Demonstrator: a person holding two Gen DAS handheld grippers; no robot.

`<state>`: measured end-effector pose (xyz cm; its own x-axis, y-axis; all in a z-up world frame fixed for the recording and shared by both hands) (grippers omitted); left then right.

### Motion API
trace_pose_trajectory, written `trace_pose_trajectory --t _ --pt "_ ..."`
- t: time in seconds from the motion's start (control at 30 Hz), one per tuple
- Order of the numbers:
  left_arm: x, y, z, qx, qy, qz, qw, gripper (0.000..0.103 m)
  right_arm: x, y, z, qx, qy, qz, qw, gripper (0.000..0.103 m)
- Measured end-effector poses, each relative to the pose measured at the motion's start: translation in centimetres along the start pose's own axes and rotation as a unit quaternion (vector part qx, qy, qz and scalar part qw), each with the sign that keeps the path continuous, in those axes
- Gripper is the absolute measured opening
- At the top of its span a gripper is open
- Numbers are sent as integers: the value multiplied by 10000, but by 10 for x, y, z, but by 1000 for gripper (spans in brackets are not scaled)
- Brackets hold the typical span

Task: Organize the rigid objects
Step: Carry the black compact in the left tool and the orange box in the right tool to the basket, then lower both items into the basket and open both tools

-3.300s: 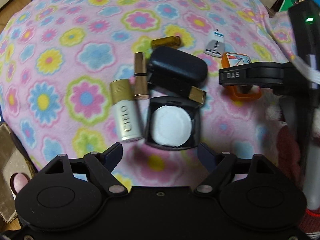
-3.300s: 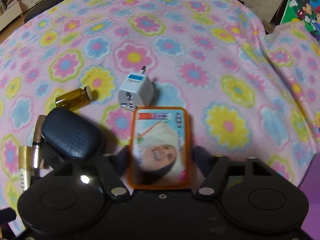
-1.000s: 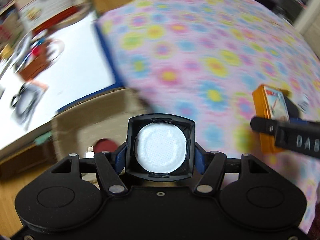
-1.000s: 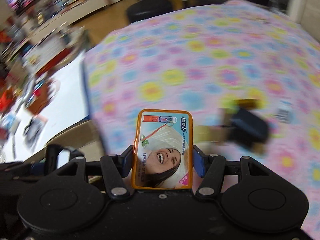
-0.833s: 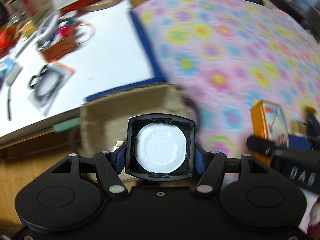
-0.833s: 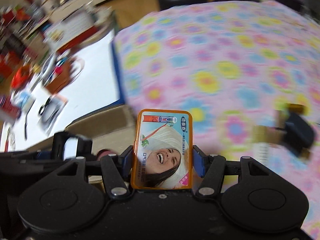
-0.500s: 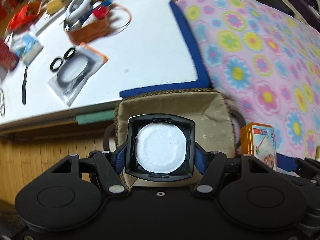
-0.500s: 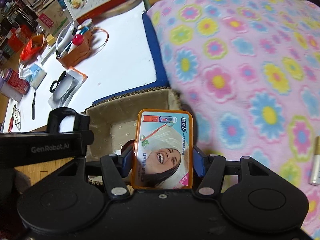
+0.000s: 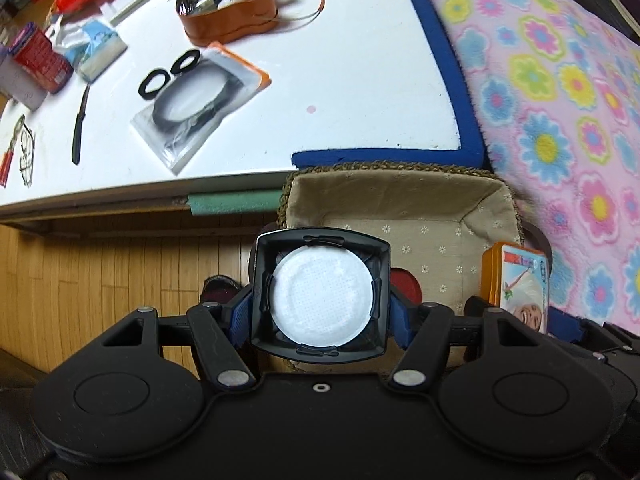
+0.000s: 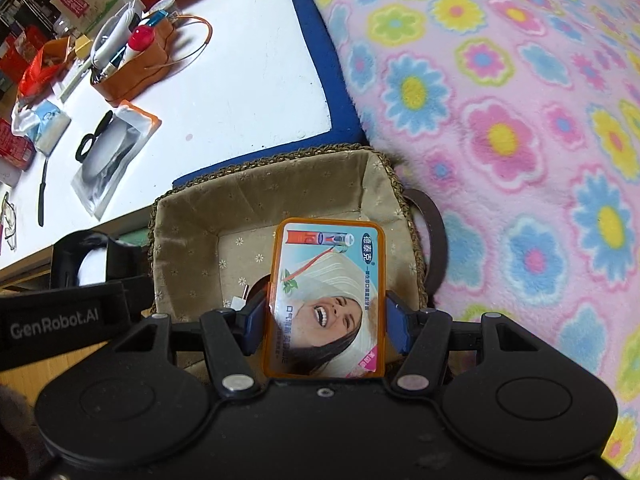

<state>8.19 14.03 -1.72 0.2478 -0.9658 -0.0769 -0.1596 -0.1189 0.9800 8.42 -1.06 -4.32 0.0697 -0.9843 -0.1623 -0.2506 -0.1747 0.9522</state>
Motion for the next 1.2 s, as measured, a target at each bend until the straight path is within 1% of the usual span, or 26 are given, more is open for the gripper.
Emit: trace_pose_trajectory --t 0.1,0.17,0.2,0.23,0.53,0.87,1.03,1.2 --pt "0 -4 1 -95 -23 -47 9999 65 -1 -1 -4 64 25 114 9999 62" --pt "0 -5 0 -90 -28 -98 9999 68 0 0 -5 101 50 193 9998 64" --pt "0 -5 0 -89 -31 -117 9999 68 0 0 -5 109 55 207 9997 67" --pt "0 -5 0 -99 -50 -124 9999 68 1 0 -5 111 54 201 9997 68" --pt "6 -6 2 -141 -169 -176 9996 69 8 1 -3 71 27 178 9998 69" --pt "7 -8 4 -164 -225 -307 9991 69 11 2 0 45 -17 163 9999 75" --pt "9 -9 5 -200 -301 -358 9987 70 12 1 3 5 -11 209 9998 76" --pt "9 -10 6 -202 -346 -418 9983 73 16 0 5 -26 -71 250 9997 81"
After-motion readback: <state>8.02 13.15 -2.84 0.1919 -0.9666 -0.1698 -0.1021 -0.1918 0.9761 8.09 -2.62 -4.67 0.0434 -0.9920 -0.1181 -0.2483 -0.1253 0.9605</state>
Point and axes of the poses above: each gripper's, at about its wrist camera, not at the fingertips, and y roughly against the way its jaws point, x to its right, z to its underside, the point moved 3 cm from there along -y, roughly the way its jaws point, and after that the axes turned 4 degrees about -z, right-handed, at the moved point
